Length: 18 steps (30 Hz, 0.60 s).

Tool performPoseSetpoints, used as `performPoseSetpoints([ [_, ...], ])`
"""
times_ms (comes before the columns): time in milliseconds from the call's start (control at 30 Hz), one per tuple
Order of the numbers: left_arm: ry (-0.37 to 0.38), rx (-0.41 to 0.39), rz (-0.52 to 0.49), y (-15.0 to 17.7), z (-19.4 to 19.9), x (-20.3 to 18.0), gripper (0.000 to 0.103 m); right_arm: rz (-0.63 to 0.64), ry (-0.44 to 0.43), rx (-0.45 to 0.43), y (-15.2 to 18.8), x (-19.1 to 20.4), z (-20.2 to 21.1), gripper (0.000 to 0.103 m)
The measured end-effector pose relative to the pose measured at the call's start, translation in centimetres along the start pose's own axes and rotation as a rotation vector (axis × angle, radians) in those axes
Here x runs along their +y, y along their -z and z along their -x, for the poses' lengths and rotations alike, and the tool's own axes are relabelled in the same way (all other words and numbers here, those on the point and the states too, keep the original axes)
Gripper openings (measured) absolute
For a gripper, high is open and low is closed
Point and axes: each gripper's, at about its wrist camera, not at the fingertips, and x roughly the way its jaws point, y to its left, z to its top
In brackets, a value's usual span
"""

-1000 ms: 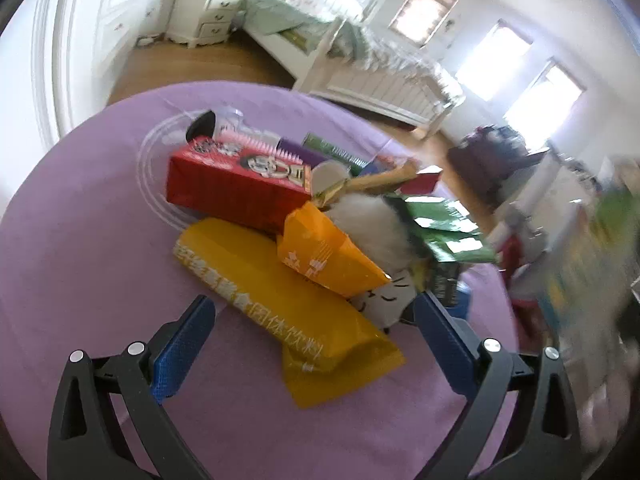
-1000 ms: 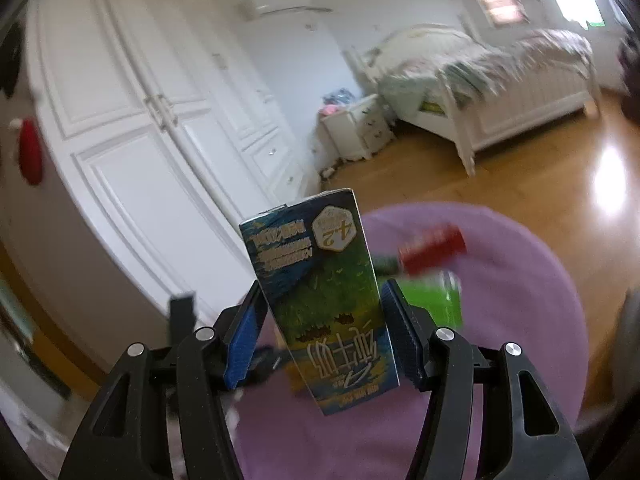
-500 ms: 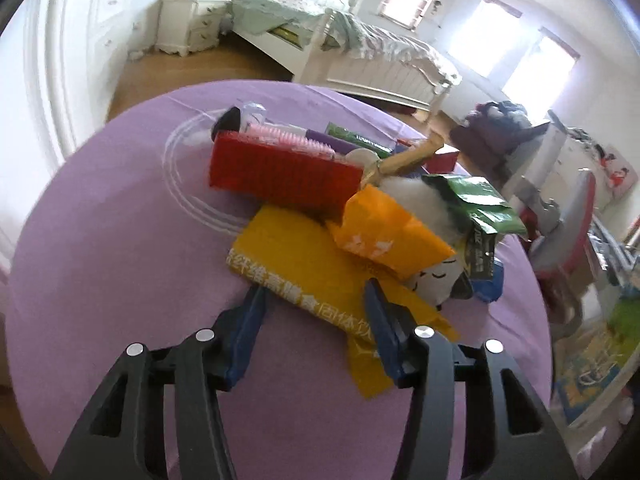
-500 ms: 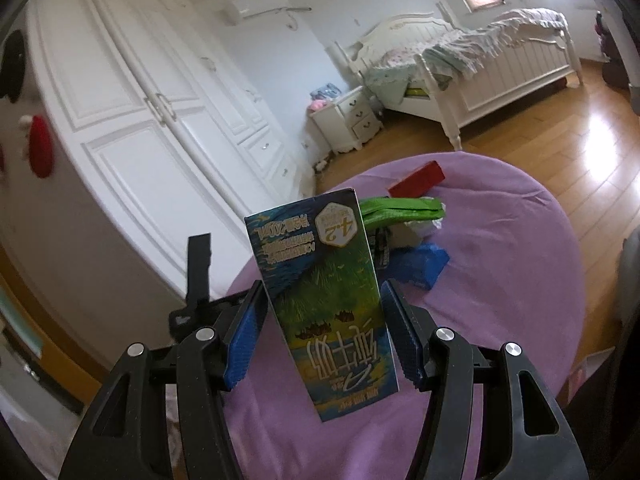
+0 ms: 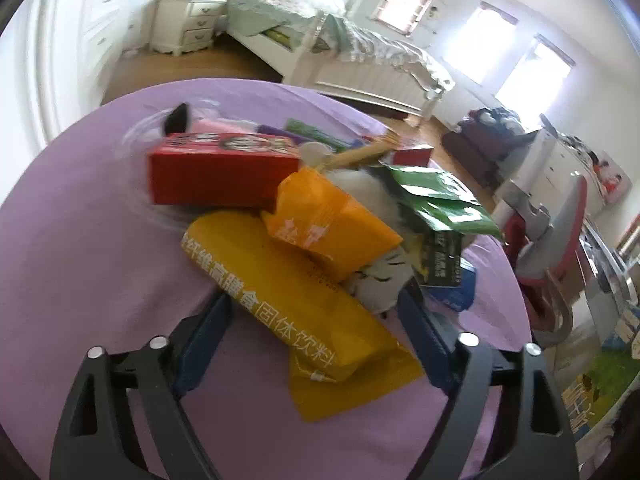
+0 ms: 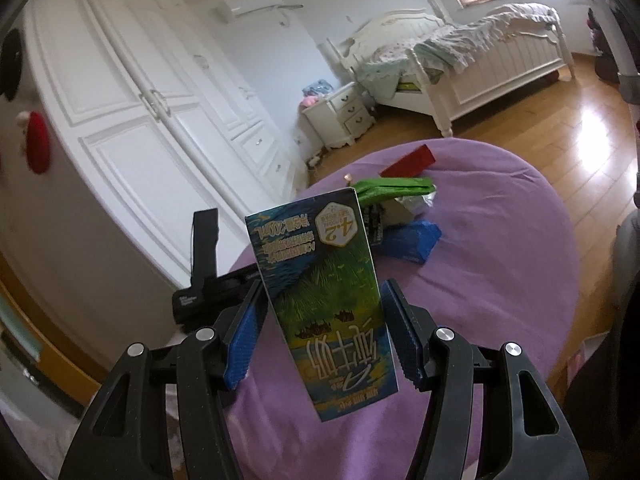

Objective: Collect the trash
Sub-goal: 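Carry both held items to the black bin and open both tools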

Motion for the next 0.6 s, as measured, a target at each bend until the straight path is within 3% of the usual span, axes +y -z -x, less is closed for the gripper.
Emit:
performPoseSetpoints([
  [67,0.014,0.018,-0.009,-0.1,-0.2,0.1,0.029,0.001,0.009,-0.004,0.0,-0.1,0.1,0.059],
  [100,0.01,0.033,-0.029,0.0,-0.3,0.2,0.024,-0.002,0.014,-0.008,0.0,-0.2,0.3,0.059],
  [200,0.014,0.045,-0.079,0.4,0.7,0.4,0.019,-0.011,0.027,-0.025,-0.1,-0.7,0.7,0.059],
  [300,0.066,0.033,-0.096,1.5,2.9,0.8,0.019,-0.029,0.022,-0.035,-0.1,-1.2,0.8,0.059],
  [600,0.23,-0.039,-0.035,3.3,9.6,1.3,0.019,-0.11,-0.019,-0.049,0.7,-3.7,0.5,0.059],
])
